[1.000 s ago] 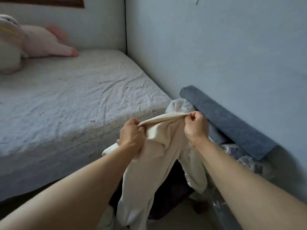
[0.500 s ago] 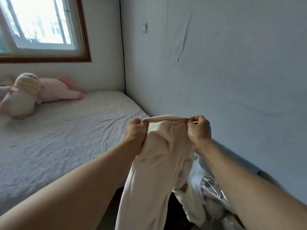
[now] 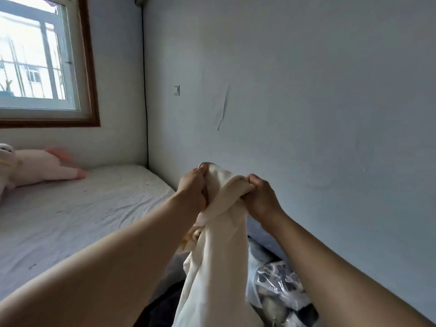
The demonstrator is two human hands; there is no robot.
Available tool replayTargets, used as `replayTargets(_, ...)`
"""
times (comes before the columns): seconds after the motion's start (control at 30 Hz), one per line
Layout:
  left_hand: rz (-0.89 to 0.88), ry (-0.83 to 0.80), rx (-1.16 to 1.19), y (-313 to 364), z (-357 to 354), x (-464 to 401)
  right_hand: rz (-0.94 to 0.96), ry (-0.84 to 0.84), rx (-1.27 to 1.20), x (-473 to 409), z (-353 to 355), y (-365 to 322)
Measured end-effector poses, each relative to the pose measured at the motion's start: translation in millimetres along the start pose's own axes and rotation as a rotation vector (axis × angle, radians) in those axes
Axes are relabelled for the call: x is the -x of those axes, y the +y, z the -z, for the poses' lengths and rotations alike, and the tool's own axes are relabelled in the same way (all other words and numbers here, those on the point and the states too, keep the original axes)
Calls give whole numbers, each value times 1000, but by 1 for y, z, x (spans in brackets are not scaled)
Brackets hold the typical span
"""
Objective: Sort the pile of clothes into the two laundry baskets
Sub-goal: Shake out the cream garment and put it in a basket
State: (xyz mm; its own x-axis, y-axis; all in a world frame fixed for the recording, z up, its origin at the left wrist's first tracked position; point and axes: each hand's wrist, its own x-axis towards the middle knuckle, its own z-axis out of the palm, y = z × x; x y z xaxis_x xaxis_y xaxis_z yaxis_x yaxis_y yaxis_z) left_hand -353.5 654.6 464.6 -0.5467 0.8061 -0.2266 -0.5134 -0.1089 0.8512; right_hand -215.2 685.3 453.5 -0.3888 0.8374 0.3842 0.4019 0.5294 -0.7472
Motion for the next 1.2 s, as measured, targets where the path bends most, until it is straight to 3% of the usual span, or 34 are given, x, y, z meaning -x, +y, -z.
replayTargets(0.1,-49,-140,-107,6,-6,16,-257,225,-302,-5,26,-13)
replayTargets(0.2,-188,-382,-221,17,-15,39,-384,258,-458,-3,60,-28)
replayTargets(0.33,-230,-608,-315,32,-40,83,-407,315,-599,6,111,-49)
replayTargets(0.43,-321,-746,-686,29,-53,110,-444,388,-720,17,140,-57)
replayTargets(0.53,-510,-579,-1029,15,-74,121,-461,450,-764,39,171,-58)
replayTargets(0.73,-642,-248,-1003,1,-113,159,-406,531,-674,77,234,-39)
replayTargets(0.87,-668,-213,-882,-2,-140,183,-379,567,-436,100,271,-15)
replayTargets(1.0,-586,-244,-754,-10,-171,206,-286,401,-503,129,287,3)
replayTargets(1.2,-463,-363,-678,-34,-210,245,-256,-170,-480,176,297,-18)
